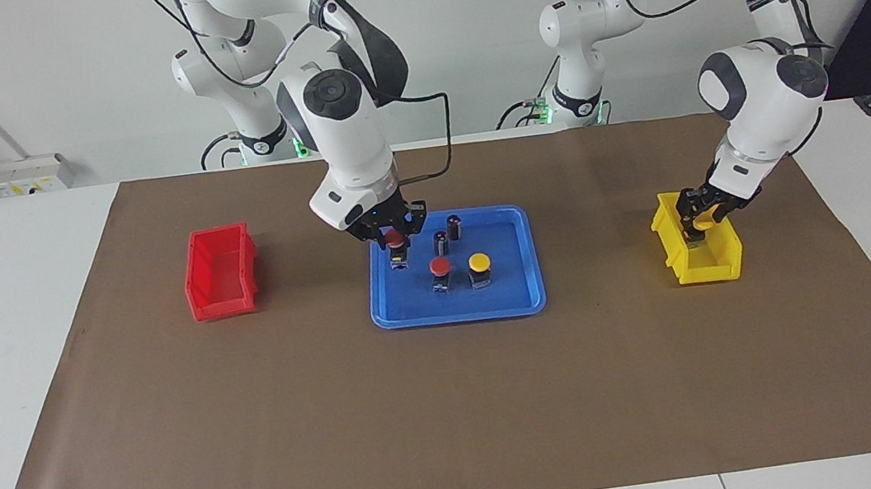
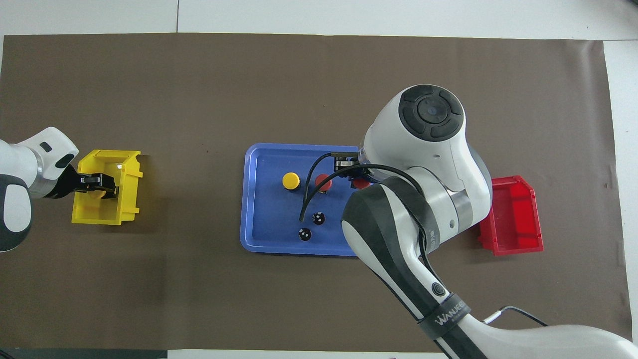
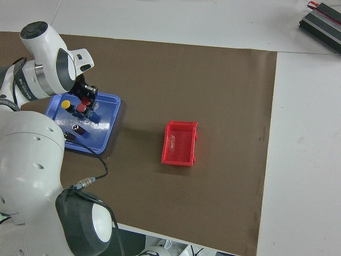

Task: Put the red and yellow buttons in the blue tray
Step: 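Place the second red button in the tray with the right gripper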

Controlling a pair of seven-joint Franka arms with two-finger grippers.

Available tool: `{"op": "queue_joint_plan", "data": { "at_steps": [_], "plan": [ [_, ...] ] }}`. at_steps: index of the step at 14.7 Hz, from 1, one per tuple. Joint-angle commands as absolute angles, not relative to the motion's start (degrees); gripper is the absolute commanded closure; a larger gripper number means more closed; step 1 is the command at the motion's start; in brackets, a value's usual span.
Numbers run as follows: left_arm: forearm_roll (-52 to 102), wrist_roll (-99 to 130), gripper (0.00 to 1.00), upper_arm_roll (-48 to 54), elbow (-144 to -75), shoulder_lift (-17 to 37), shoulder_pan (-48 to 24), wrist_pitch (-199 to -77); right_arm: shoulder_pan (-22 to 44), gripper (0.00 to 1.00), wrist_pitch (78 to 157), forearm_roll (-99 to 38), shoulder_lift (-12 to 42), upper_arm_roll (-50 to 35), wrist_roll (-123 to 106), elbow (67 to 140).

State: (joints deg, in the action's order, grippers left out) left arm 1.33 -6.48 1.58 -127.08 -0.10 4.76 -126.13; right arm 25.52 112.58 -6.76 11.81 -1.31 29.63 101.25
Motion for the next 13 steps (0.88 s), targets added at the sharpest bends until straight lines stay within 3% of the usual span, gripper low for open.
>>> {"op": "queue_joint_plan", "data": {
  "at_steps": [1, 13],
  "plan": [
    [2.1, -5.9, 0.32, 1.5, -128.3, -0.8, 4.8, -128.2, 24.1, 0.75, 116.8, -7.5, 9.6, -1.5, 26.5, 105.5],
    [2.1, -3.7, 0.35, 1.5, -128.9, 1.0, 5.6, -129.9, 24.8, 0.73, 123.4, -6.9, 15.2, -1.5, 25.7, 107.1]
  ]
}}
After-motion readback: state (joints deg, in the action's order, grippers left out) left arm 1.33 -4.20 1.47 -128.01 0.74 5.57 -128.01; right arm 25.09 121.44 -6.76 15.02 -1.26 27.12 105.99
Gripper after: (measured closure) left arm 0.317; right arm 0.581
